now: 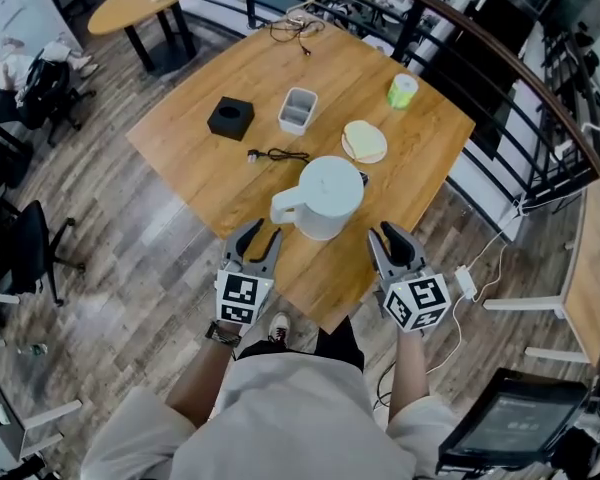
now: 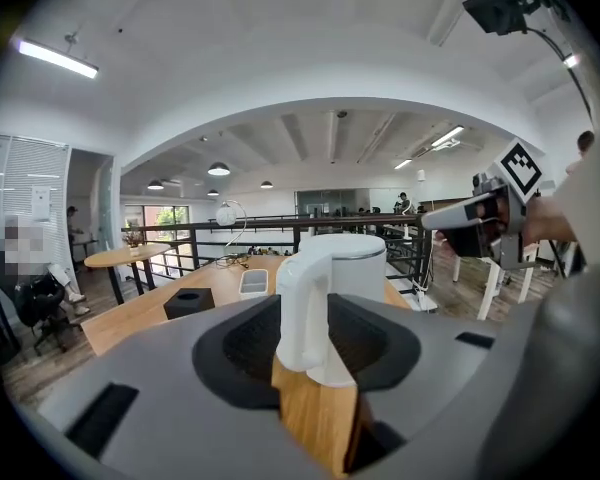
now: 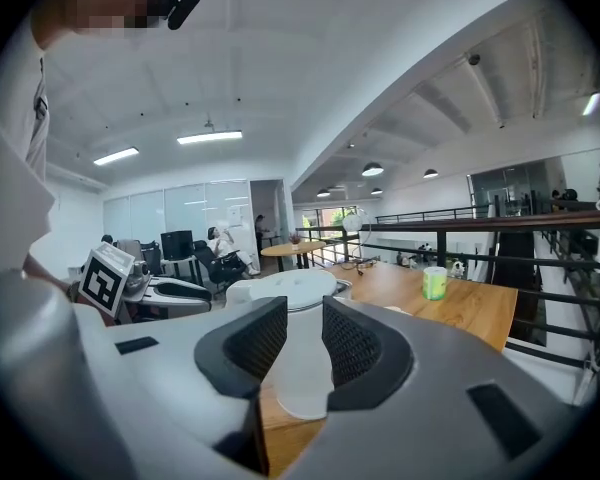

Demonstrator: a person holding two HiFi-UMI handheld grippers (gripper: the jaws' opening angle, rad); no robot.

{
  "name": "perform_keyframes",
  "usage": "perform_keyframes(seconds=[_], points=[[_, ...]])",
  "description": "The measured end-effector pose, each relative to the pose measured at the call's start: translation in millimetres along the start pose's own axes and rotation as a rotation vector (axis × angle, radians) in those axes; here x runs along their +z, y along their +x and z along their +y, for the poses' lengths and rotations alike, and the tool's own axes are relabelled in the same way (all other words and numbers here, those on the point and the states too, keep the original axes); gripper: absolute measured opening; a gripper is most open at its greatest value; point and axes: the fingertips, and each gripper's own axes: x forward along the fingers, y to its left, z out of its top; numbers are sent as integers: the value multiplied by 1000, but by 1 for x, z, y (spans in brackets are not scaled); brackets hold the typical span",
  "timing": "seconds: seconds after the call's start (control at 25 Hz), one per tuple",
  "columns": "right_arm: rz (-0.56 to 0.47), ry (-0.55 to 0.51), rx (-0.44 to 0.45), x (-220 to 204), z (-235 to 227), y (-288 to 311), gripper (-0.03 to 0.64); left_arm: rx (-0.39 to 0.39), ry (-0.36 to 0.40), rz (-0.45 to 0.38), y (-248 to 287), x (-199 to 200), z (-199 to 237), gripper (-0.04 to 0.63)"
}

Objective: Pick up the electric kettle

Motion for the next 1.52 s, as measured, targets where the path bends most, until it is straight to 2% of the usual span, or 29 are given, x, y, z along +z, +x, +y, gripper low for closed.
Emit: perform_keyframes(seconds=[0.36, 0.68, 1.32, 1.52], points=[[65, 1, 13, -16, -11, 12, 126, 17, -54, 54, 25, -23, 5, 169], [90, -1, 35, -23, -17, 23, 137, 95, -129, 77, 43, -38, 14, 201], [132, 18, 49, -35, -27, 36, 138, 173, -150, 103, 64, -49, 17, 196], [136, 22, 49, -38, -30, 40, 138, 211, -159, 110, 67, -51, 18, 163]])
